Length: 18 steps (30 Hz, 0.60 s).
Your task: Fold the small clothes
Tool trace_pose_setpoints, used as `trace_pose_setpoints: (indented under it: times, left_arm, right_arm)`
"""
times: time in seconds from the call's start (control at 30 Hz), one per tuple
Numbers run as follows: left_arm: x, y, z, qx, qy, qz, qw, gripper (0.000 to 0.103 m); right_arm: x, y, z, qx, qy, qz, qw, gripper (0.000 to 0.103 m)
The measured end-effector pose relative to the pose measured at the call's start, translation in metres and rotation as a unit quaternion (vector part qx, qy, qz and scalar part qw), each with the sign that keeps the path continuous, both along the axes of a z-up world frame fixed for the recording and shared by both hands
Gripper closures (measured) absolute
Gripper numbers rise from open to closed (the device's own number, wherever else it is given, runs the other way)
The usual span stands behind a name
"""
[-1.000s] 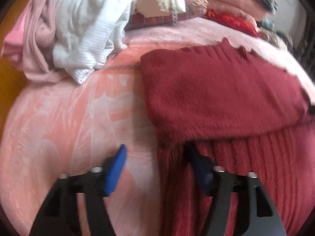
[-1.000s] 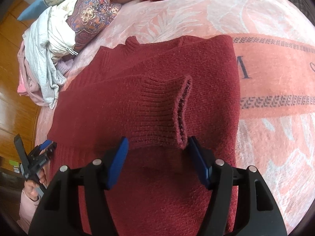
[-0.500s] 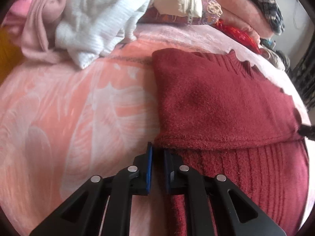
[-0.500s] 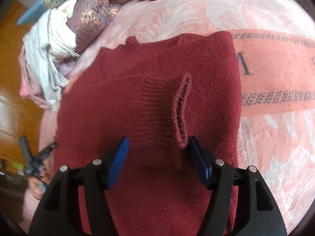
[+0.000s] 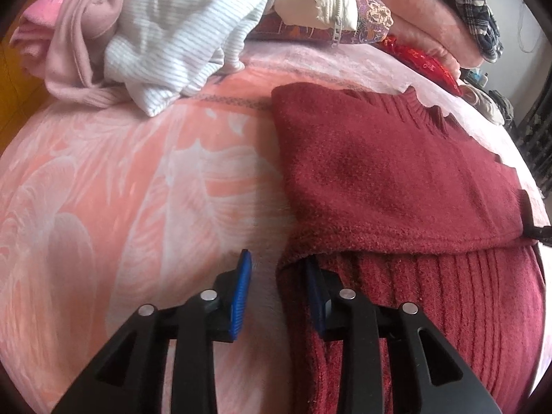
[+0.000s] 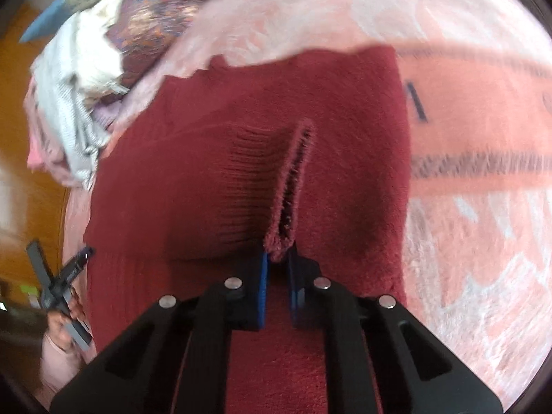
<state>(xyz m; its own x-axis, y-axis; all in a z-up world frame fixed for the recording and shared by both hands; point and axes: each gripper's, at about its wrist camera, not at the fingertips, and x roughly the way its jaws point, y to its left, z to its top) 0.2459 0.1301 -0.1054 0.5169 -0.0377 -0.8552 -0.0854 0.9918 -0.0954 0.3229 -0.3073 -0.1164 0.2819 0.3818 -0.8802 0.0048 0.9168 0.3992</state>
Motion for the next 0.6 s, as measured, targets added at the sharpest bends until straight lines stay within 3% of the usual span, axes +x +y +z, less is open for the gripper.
trace_pose_setpoints:
  times: [0.1, 0.2, 0.27, 0.37, 0.6]
  left_arm:
    - [-0.001, -0.004, -0.001, 0.013, -0.003, 0.001, 0.9999, 0.07]
    - [-0.004, -0.006, 0.004, 0.013, 0.003, 0.002, 0.9999, 0.068]
    - [-0.01, -0.005, 0.01, -0.004, 0.014, 0.0, 0.9999, 0.051]
    - [-0.034, -0.009, 0.021, -0.018, 0.019, -0.008, 0.9996, 0.031]
    - [-0.102, -0.028, 0.027, -0.001, 0.063, -0.024, 0.9978, 0.022]
  right_arm:
    - [-0.001, -0.001, 0.002, 0.005, 0.002, -0.006, 1.0, 0.094]
    - [-0.013, -0.007, 0.018, 0.021, -0.005, -0.015, 1.0, 0.074]
    - [-0.031, -0.007, 0.035, 0.004, -0.013, 0.001, 1.0, 0.064]
    - [-0.065, -0.012, 0.054, -0.022, -0.02, 0.016, 0.999, 0.061]
    - [-0.154, -0.028, 0.062, -0.039, 0.008, 0.017, 0.999, 0.059]
